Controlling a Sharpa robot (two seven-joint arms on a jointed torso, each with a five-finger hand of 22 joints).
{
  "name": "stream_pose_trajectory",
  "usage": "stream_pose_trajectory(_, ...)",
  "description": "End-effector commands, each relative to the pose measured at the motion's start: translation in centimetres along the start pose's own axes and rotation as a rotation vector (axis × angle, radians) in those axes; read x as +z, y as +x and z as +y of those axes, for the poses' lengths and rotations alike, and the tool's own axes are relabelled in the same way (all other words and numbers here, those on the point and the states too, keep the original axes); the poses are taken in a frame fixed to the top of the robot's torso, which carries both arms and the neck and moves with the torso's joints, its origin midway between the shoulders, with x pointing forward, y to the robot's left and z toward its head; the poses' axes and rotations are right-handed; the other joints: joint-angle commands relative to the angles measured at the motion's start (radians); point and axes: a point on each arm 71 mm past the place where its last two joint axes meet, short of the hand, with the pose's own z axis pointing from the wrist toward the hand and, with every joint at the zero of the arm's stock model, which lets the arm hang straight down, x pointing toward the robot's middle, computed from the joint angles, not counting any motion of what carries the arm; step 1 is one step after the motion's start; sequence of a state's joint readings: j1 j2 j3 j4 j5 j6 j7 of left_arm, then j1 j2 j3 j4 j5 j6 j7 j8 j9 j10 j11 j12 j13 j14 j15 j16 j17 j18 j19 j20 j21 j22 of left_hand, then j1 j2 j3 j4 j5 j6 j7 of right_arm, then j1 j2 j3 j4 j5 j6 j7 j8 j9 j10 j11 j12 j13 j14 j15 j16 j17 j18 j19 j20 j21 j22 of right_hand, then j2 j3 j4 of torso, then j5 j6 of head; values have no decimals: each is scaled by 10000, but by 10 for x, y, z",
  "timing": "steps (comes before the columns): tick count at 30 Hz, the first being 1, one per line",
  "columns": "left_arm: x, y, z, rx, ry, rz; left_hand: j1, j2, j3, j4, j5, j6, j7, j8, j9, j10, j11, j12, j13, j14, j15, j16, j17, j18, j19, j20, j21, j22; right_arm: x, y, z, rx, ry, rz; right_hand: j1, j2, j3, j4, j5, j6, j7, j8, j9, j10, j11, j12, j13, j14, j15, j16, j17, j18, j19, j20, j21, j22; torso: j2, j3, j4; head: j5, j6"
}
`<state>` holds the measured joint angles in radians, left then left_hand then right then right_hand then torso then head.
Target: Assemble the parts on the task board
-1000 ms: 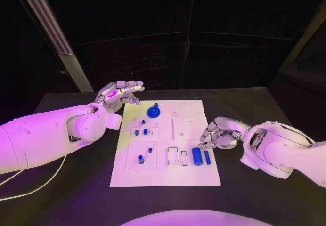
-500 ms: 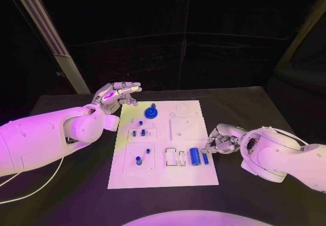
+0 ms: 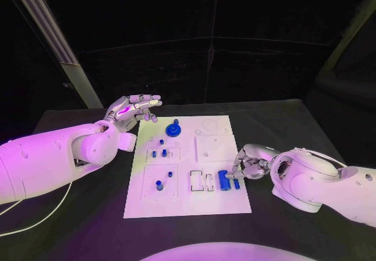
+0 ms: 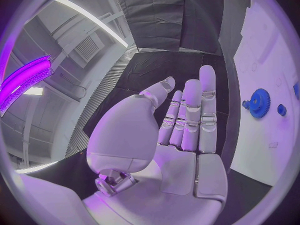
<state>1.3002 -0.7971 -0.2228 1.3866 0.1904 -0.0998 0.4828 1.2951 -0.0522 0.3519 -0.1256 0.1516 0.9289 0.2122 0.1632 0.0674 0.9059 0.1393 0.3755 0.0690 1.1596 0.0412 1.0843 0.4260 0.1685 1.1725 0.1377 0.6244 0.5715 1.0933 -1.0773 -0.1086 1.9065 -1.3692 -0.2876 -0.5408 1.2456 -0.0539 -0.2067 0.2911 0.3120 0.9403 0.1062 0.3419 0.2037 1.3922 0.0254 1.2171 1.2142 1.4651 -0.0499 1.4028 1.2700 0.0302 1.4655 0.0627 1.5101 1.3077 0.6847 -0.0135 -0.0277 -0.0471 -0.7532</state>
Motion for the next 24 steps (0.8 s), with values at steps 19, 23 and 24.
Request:
stream_pose_trajectory(19,-1,-2,0,-10,-50,77,9,59,-58,-7,40,-38,-33,36,11,-56,-16,42,11,-76,21,65,-12,149,77,5,-52,-12,0,2,13,-849,-680,-70,-464,23,-120,13,-197,-239,11,346,138,70,11,218,327,546,63,140,177,-77,478,49,100,1831,-5,-13,-3,-1,-7)
stream_pose_trajectory(23,-1,-2,0,-14,-60,86,9,59,-58,-7,40,-38,-33,36,11,-56,-16,42,11,-76,21,65,-12,149,77,5,-52,-12,1,5,13,-958,-542,264,-503,30,-114,14,-287,-240,7,389,155,67,9,224,348,547,62,150,197,-81,488,50,110,1848,-1,-20,1,-22,-8)
stream_pose_trajectory(24,-1,-2,0,-17,-61,91,9,59,-58,-7,40,-38,-33,36,11,-56,-16,42,11,-76,21,65,-12,149,77,5,-52,-12,1,6,13,-977,-495,306,-504,31,-113,14,-287,-240,7,390,156,65,9,221,346,547,62,149,194,-81,487,50,110,1847,1,-17,3,-24,-6)
